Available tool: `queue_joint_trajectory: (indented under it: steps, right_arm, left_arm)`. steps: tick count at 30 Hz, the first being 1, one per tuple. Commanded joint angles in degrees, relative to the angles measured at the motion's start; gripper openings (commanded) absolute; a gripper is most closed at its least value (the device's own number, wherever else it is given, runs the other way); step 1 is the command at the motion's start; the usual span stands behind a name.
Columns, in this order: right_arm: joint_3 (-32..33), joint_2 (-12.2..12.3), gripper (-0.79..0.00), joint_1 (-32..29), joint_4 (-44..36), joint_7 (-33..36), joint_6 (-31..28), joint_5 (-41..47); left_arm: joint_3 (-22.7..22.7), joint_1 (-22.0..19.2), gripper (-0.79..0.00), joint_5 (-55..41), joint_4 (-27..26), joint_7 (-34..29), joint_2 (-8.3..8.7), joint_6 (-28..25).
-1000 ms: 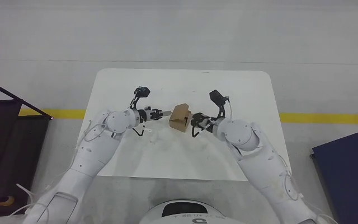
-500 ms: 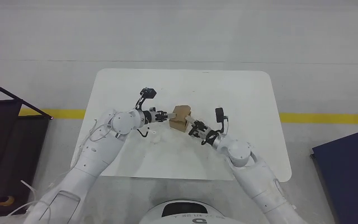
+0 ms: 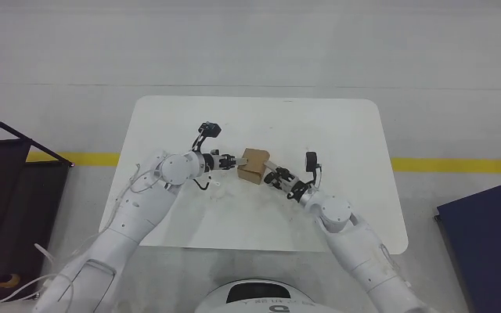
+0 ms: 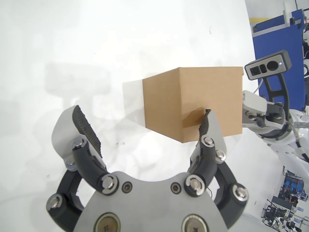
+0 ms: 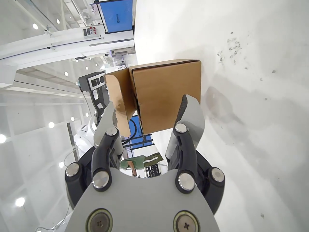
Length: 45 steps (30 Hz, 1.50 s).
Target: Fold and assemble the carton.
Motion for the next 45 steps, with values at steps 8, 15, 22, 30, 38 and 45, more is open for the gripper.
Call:
queue_joint_trajectory:
  steps: [8,15,22,30,38,45]
  right_arm:
    - [-0.1,0.0,-0.388,0.2,0.1,0.3,0.4,-0.3]
    - [-0.4,0.0,-0.409,0.6,0.0,1.2,1.6,-0.8]
    - [-0.8,0.0,-0.428,1.0,-0.2,1.6,2.6,-1.5]
    - [-0.3,0.2,-0.422,0.6,-1.4,1.8,2.5,-1.9]
    - [-1.0,0.1,-0.425,1.0,-1.5,2.3,3.0,-2.5]
    - [-1.3,0.0,-0.419,1.7,-0.9,2.7,3.1,-2.6]
  left_arm:
    - [0.0,0.1,0.000,-0.2,-0.1,-0.2,-0.05,0.1]
    - [0.0,0.2,0.000,-0.2,-0.1,-0.1,-0.06,0.0]
    - [0.1,0.4,0.000,-0.4,-0.4,-0.4,-0.08,-0.1]
    - [-0.1,0.5,0.000,-0.6,-0.9,-0.4,-0.06,-0.2]
    - [-0.2,0.7,0.000,-1.1,-0.7,-0.4,-0.06,-0.4]
    - [0.0,0.6,0.000,-1.8,-0.5,0.0,-0.18,-1.2]
